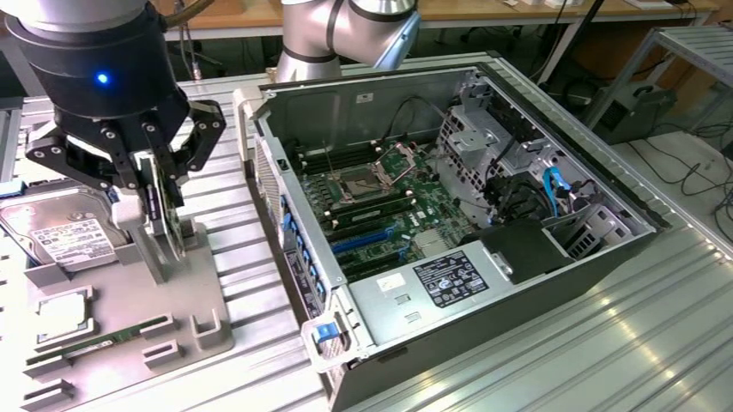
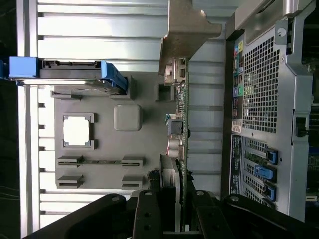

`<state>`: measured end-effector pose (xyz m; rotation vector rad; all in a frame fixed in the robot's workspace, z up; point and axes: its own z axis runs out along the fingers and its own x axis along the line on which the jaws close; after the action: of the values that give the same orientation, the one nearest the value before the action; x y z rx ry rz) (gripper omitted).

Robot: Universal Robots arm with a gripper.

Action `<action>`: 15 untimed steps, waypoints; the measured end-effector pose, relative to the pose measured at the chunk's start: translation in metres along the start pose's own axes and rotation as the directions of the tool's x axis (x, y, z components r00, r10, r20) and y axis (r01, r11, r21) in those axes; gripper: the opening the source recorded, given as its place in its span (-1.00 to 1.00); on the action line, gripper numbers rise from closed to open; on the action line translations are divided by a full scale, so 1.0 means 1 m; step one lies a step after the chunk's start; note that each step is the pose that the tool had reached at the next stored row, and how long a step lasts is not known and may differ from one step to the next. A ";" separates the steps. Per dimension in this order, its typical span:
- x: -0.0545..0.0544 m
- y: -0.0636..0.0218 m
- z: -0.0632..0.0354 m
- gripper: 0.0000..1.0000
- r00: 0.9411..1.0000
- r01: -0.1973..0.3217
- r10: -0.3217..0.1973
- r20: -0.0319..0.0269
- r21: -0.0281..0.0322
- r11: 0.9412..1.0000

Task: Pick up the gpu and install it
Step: 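Pick up the gpu and move the gpu toward the slot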

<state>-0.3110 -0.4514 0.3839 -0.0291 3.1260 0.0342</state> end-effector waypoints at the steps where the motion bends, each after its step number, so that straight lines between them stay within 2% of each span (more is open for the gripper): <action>1: 0.000 0.0001 -0.0027 -0.44 1.000 0.000 0.000 0.000 0.000 1.000; 9: 0.000 0.0007 -0.0290 -0.44 1.000 0.000 0.000 0.000 0.000 1.000; 11: -0.001 0.0007 -0.0338 -0.44 1.000 0.000 0.000 0.000 0.002 1.000; 13: -0.001 0.0008 -0.0373 -0.44 1.000 0.000 0.000 0.000 0.006 1.000; 15: -0.001 0.0012 -0.0398 -0.44 1.000 0.000 0.000 0.000 0.021 1.000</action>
<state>-0.3110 -0.4511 0.4237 -0.0294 3.1261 0.0013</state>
